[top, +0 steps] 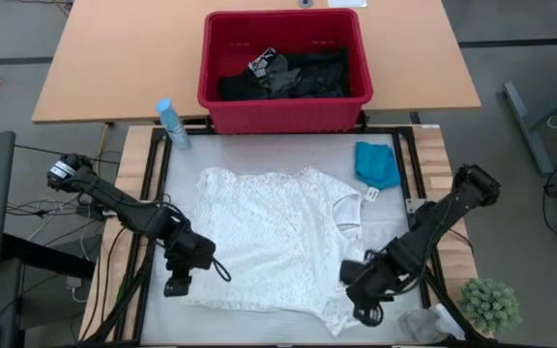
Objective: Fold laundry
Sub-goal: Fold the white shirt
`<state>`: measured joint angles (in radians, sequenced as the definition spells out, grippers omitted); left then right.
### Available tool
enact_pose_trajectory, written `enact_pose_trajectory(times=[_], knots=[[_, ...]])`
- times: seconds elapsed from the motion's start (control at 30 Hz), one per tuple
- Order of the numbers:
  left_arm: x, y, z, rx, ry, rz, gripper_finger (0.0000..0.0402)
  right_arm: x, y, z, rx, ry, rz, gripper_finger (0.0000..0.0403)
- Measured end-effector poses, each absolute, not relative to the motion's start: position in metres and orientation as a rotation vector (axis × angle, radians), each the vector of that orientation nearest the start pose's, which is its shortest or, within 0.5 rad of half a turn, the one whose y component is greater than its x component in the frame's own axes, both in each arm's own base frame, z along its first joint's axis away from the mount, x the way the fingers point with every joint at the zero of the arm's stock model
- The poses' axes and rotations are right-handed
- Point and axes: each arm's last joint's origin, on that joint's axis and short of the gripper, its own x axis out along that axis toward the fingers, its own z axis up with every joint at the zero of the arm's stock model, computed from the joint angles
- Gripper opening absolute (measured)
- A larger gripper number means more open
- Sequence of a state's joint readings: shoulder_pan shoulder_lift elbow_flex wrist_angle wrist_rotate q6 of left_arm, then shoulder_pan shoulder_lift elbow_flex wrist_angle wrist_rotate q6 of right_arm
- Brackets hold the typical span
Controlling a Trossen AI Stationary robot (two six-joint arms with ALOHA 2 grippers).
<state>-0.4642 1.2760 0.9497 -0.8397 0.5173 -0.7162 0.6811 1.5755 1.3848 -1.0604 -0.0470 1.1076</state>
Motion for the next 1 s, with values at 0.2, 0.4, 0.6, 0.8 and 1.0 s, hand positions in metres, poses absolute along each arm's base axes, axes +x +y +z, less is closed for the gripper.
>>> enact_pose_trajectory(times=[0.2,0.4,0.6,0.8,1.0], knots=[[0.210,-0.095,0.254,-0.414,1.222,-0.147,0.0158,0.232,0.151,0.285,0.474,1.206,-0.683,0.0179],[0.221,-0.053,0.235,-0.452,1.156,0.006,0.0156,0.258,0.109,0.280,0.605,1.215,-0.764,0.0179],[0.208,-0.025,0.200,-0.660,1.049,0.045,0.0155,0.272,0.079,0.259,0.650,1.205,-0.782,0.0188],[0.191,-0.013,0.175,-0.750,0.898,0.249,0.0155,0.273,0.064,0.231,0.696,1.146,-0.867,0.0185],[0.192,-0.010,0.165,-0.725,0.794,0.333,0.0155,0.267,0.053,0.195,0.779,1.125,-0.912,0.0184]])
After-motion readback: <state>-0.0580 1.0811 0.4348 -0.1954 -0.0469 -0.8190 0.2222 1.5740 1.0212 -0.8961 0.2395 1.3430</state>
